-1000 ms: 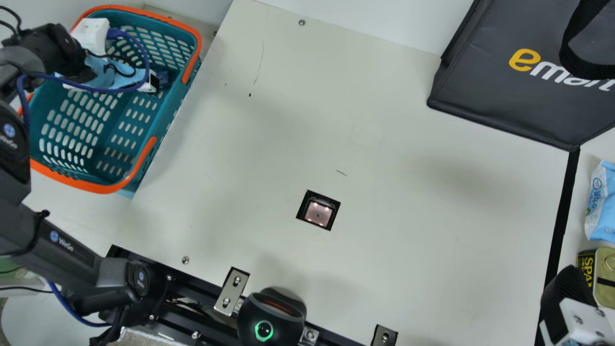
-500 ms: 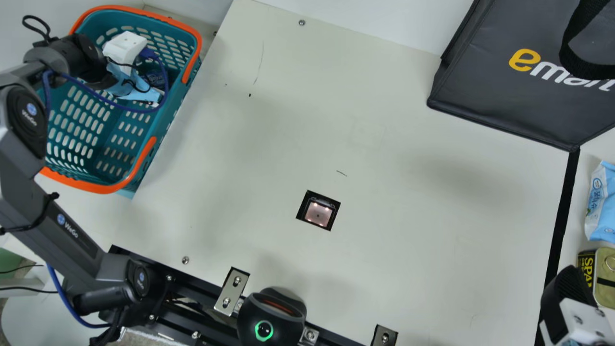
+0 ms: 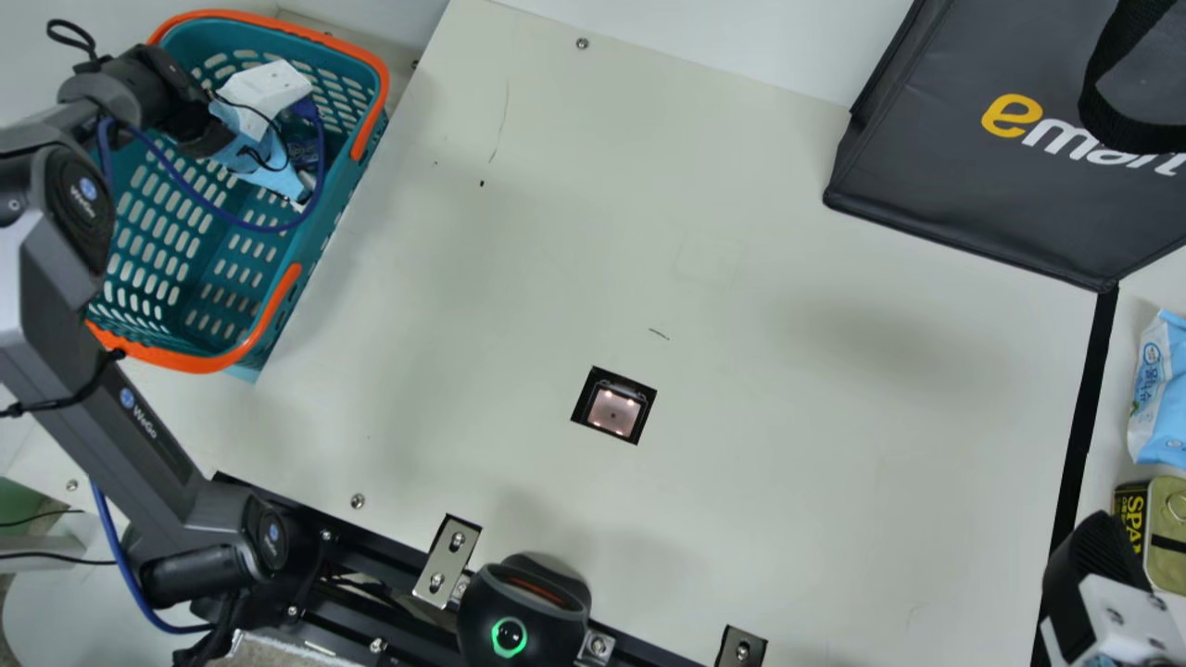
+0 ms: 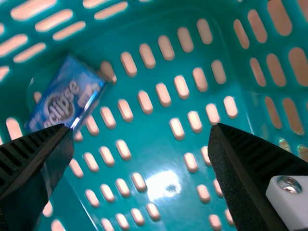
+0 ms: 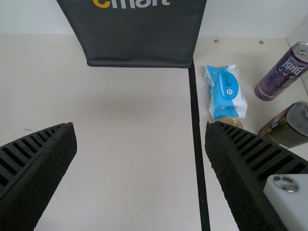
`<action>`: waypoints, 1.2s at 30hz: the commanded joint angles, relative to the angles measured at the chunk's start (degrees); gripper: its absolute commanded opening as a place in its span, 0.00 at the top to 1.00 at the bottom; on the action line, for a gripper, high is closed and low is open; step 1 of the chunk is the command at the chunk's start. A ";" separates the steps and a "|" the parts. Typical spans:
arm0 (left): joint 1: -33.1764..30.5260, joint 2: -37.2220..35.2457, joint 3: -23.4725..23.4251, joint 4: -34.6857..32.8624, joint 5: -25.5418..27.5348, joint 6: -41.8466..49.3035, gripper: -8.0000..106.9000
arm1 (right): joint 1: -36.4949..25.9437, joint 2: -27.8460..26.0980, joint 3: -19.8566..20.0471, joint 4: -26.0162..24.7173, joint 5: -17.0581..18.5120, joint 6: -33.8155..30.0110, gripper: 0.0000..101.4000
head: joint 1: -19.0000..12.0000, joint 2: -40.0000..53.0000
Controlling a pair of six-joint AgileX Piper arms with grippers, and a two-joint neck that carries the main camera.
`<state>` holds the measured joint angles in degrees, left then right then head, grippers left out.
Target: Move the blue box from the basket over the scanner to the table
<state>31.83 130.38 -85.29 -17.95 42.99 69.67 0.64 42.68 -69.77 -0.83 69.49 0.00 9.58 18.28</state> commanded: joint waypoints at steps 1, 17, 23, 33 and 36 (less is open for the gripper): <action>-0.22 1.21 -1.90 0.27 0.38 0.37 0.15 | 0.00 0.00 0.00 0.00 0.00 0.00 0.06 | -1.66 0.14; -1.26 8.77 -12.38 2.52 2.48 1.54 0.15 | 0.00 0.00 0.00 0.00 0.00 0.00 0.06 | -1.66 0.14; -1.24 11.21 -15.26 2.60 4.53 2.09 0.15 | 0.00 0.00 0.00 0.00 0.00 0.00 0.06 | -1.66 0.14; -1.26 12.64 -16.69 3.12 7.43 3.15 0.15 | 0.00 0.00 0.00 0.00 0.00 0.00 0.06 | -1.66 0.14; -1.22 11.48 -15.07 2.78 7.12 4.02 0.15 | 0.00 0.00 0.00 0.00 0.00 0.00 0.06 | -1.66 0.14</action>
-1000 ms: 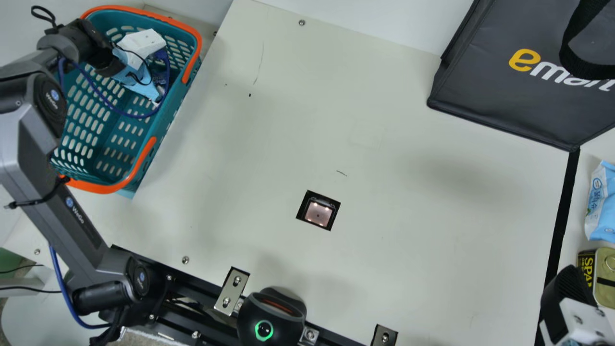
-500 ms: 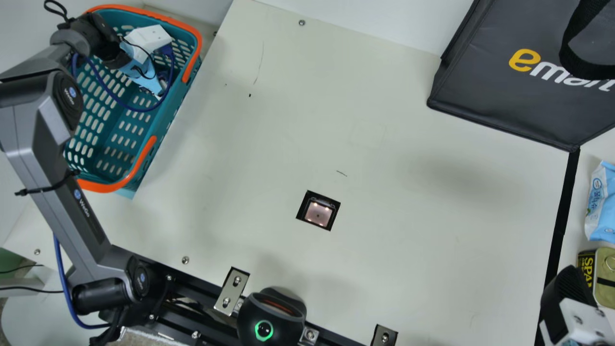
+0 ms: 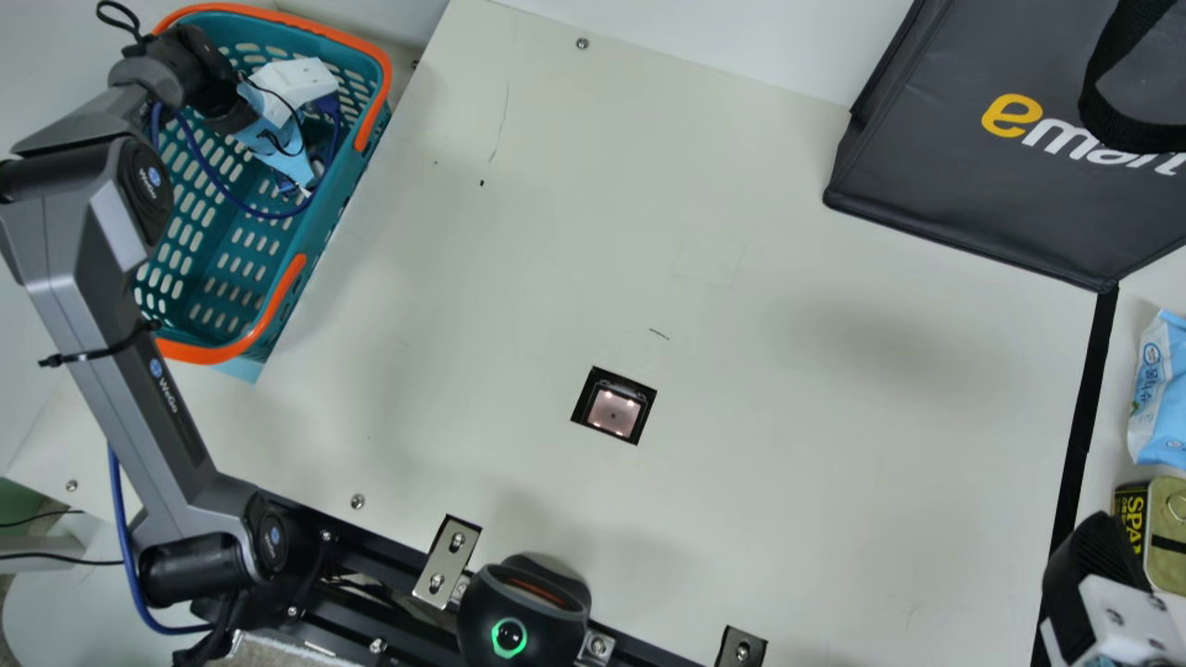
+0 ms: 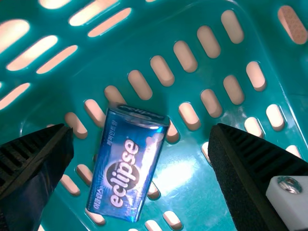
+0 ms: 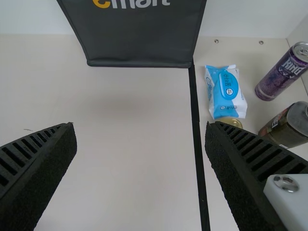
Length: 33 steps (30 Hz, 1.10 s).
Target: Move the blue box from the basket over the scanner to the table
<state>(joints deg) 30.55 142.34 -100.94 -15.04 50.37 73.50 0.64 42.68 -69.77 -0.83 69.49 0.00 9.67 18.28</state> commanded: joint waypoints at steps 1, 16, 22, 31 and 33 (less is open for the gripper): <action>0.09 -1.00 1.36 -0.30 -0.53 0.49 0.15 | 0.00 0.00 0.00 0.00 0.00 0.00 0.06 | -1.75 0.14; -0.02 -3.99 7.86 2.19 -5.09 -0.47 0.15 | 0.00 0.00 0.00 0.00 0.00 0.00 0.06 | -1.75 0.14; -0.02 -4.29 8.63 3.43 -5.70 -1.32 0.15 | 0.00 0.00 0.00 0.00 0.00 0.00 0.06 | -1.75 0.14; -0.23 -7.80 14.26 1.44 -5.89 1.21 0.15 | 0.00 0.00 0.00 0.00 0.00 0.00 0.06 | -1.75 0.14; -0.37 -8.57 15.62 1.33 -6.54 1.39 0.15 | 0.00 0.00 0.00 0.00 0.00 0.00 0.06 | -1.75 0.14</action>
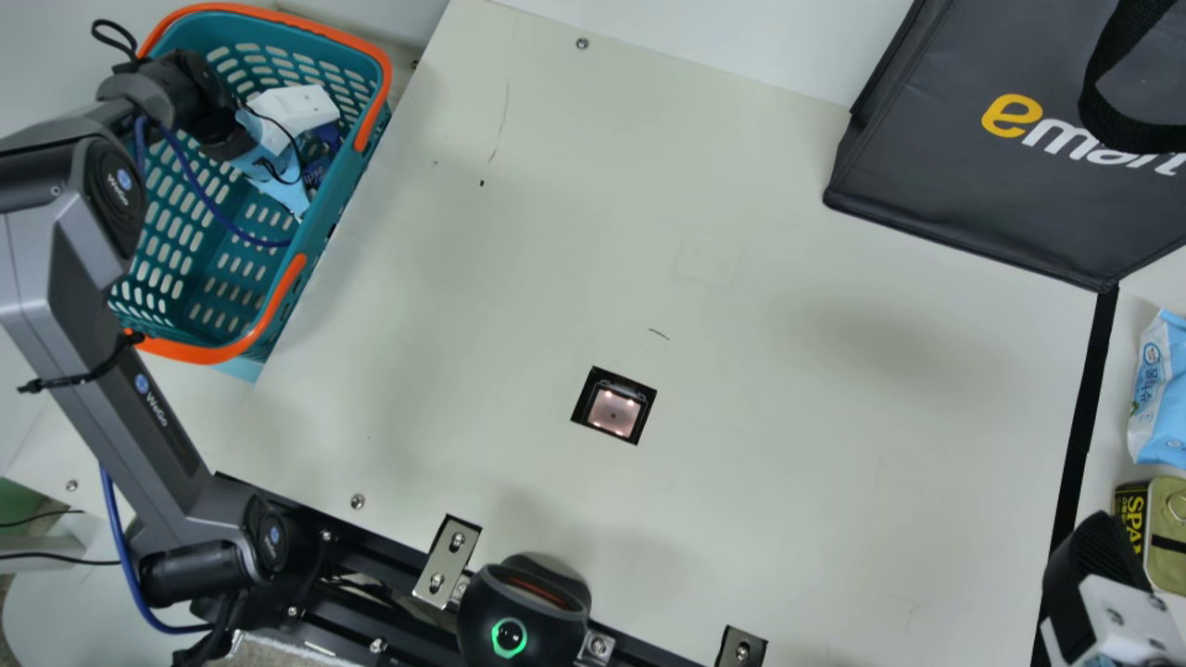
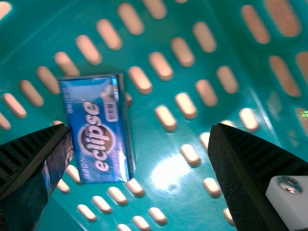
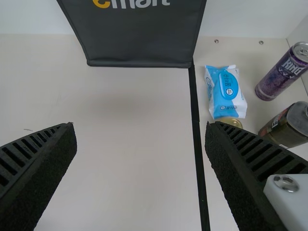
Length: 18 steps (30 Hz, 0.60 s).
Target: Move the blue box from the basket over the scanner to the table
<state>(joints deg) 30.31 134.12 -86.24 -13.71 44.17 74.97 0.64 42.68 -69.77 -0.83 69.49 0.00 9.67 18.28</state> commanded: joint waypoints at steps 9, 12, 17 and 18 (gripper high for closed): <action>-0.95 -0.60 3.17 1.76 -6.67 -6.55 0.15 | 0.00 0.00 0.00 0.00 0.00 0.00 0.06 | -1.75 0.14; -1.16 -0.17 3.07 2.44 -7.86 -8.67 0.15 | 0.00 0.00 0.00 0.00 0.00 0.00 0.06 | -1.75 0.14; -1.33 0.36 2.83 3.50 -8.98 -11.40 0.15 | 0.00 0.00 0.00 0.00 0.00 0.00 0.06 | -1.75 0.14; -1.38 0.47 2.77 3.71 -9.10 -11.87 0.21 | 0.00 0.00 0.00 0.00 0.00 0.00 0.06 | -1.75 0.14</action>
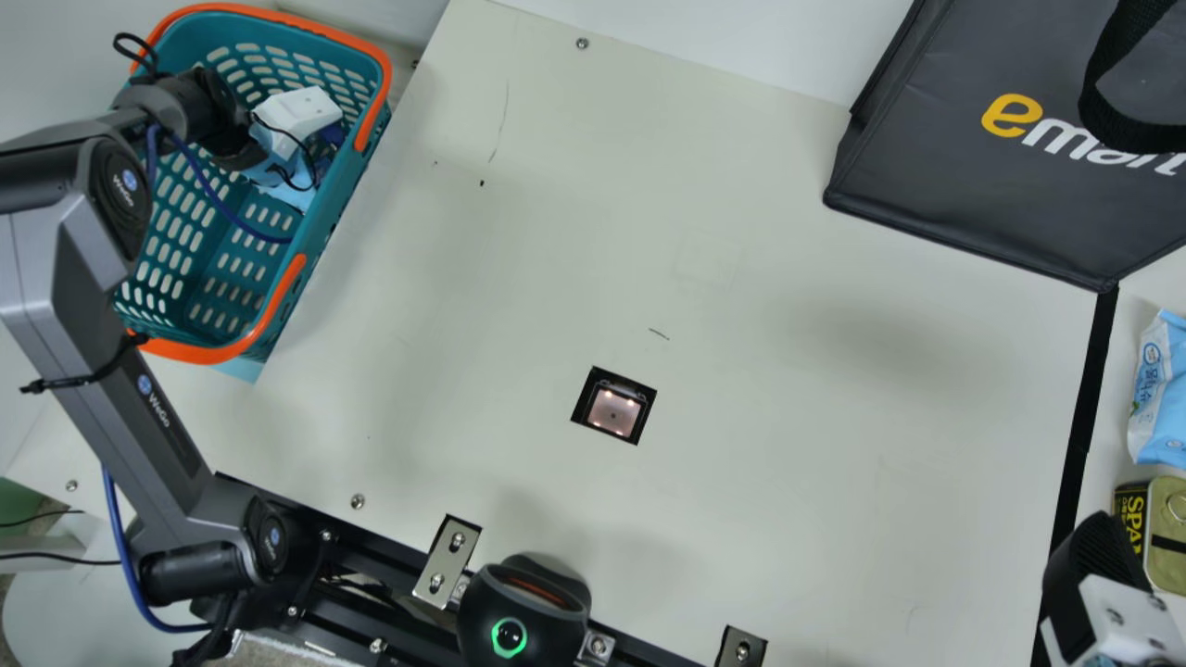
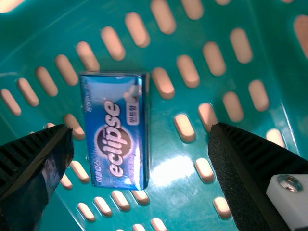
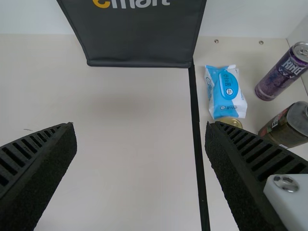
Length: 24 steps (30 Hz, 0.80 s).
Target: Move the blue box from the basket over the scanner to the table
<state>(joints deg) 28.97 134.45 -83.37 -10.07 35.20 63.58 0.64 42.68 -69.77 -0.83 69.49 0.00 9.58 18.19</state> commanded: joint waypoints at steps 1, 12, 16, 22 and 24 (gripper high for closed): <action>-0.08 0.27 -0.18 0.27 -0.18 -0.95 0.26 | 0.00 0.00 0.00 0.00 0.00 0.00 0.06 | -1.66 0.23; -0.05 1.30 -1.11 0.54 0.52 -2.88 0.90 | 0.00 0.00 0.00 0.00 0.01 0.00 0.06 | -1.66 0.23; 0.18 0.81 -1.17 -1.43 0.77 -2.92 1.00 | 0.00 0.00 0.00 0.00 0.01 0.00 0.06 | -1.66 0.23; 0.66 -2.07 -0.02 -5.26 -0.53 -5.17 1.00 | 0.00 0.00 0.00 0.00 0.01 0.00 0.06 | -1.66 0.23; 0.79 -3.61 0.83 -5.81 -1.44 -7.62 1.00 | 0.00 0.00 0.00 0.00 0.01 0.00 0.06 | -1.66 0.23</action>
<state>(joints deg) 29.71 131.71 -82.99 -15.65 34.30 57.67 0.64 42.68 -69.77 -0.83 69.50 0.00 9.58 18.28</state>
